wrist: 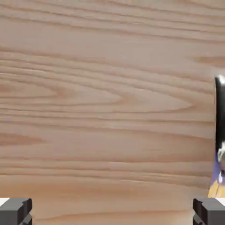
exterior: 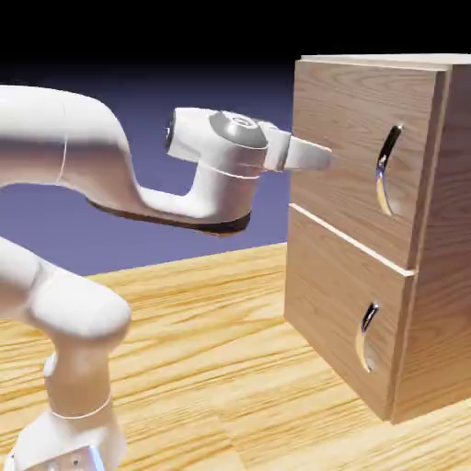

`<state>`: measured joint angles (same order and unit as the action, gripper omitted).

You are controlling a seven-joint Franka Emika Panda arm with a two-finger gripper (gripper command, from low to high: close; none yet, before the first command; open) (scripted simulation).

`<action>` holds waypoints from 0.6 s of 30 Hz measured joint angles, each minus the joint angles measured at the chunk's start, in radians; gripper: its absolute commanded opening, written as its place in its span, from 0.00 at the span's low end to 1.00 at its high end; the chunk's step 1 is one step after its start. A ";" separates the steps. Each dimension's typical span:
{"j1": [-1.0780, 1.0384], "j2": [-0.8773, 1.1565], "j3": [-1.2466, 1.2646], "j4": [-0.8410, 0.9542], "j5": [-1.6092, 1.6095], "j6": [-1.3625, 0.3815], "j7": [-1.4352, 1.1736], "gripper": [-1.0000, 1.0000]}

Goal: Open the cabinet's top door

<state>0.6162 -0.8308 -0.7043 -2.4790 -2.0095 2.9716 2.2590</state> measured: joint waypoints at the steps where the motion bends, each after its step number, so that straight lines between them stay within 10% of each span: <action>1: 0.013 -0.006 -0.015 0.007 -0.043 -0.001 0.033 0.50; 18: 0.235 -0.102 -0.274 0.129 -0.783 -0.025 0.591 0.50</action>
<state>0.8516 -0.9325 -0.9787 -2.3500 -2.7923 2.9462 2.8504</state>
